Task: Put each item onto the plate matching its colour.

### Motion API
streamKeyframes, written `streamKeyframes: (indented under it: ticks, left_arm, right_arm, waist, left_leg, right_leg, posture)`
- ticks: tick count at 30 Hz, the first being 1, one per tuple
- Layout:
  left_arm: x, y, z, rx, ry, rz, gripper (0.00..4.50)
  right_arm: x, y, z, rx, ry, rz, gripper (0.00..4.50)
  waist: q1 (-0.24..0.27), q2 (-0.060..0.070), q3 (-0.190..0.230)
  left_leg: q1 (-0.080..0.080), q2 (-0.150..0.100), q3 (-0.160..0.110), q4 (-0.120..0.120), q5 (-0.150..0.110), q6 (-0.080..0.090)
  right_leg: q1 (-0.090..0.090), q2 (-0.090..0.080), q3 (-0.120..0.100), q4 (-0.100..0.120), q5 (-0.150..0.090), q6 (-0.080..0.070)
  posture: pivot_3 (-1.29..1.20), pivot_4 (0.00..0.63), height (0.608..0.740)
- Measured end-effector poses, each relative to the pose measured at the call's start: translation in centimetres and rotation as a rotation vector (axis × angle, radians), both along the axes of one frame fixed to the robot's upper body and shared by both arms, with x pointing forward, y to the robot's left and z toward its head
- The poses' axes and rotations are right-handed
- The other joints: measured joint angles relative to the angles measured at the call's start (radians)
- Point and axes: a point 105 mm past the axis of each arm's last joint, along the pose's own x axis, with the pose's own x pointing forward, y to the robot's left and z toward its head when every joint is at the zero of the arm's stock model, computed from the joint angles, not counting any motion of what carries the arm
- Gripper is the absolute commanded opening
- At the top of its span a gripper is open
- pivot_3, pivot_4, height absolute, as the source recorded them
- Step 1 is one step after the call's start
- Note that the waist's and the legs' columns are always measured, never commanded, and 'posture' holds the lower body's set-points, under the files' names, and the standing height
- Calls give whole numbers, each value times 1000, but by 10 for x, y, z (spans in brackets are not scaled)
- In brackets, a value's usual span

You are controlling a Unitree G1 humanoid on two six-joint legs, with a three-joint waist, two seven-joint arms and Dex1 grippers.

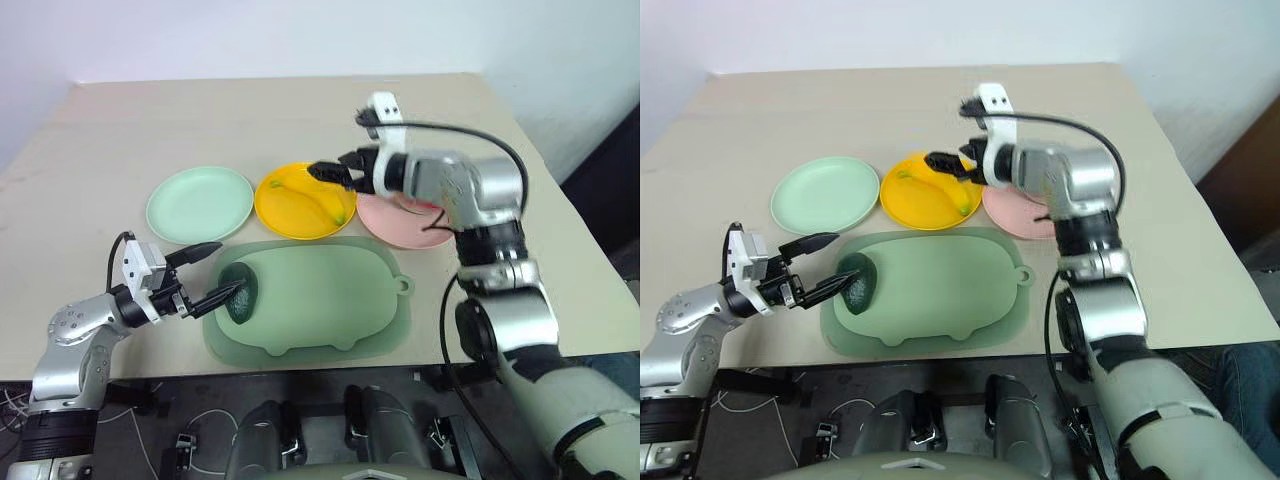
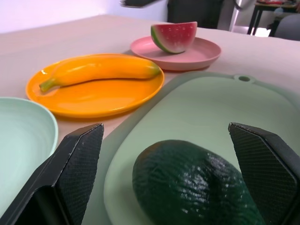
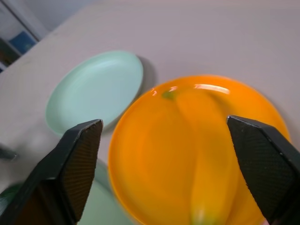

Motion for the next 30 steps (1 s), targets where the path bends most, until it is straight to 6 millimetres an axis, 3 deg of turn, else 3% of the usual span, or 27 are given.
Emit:
streamKeyframes:
  ticks: [6,14,20,30]
  left_arm:
    - [-2,0,10,0,-5,1,4500]
    - [-6,0,14,1,3,20,4500]
    - [-8,2,21,0,-6,44,4500]
    - [-13,1,29,-17,-6,101,4500]
  right_arm:
    - [-53,-21,-13,-1,-133,53,4476]
    - [-97,-30,-45,-5,-221,123,4476]
    - [-105,-30,-40,26,-336,138,4476]
    - [-106,-22,-37,-26,-358,200,4476]
  waist:
    - [1,0,0]
    - [8,0,0]
    - [19,0,0]
    - [27,-1,0]
  left_leg:
    - [2,0,0,0,0,0]
    - [2,0,0,-1,0,0]
    - [3,0,-1,-1,0,-1]
    - [2,0,-2,-1,0,-1]
  right_leg:
    - [2,0,0,-1,-1,-2]
    - [2,1,0,-2,-3,-3]
    - [4,1,-1,-7,-3,-4]
    - [7,1,-2,-12,-3,-6]
  posture:
    - [0,150,696]
    - [0,150,696]
    - [0,150,696]
    - [0,150,696]
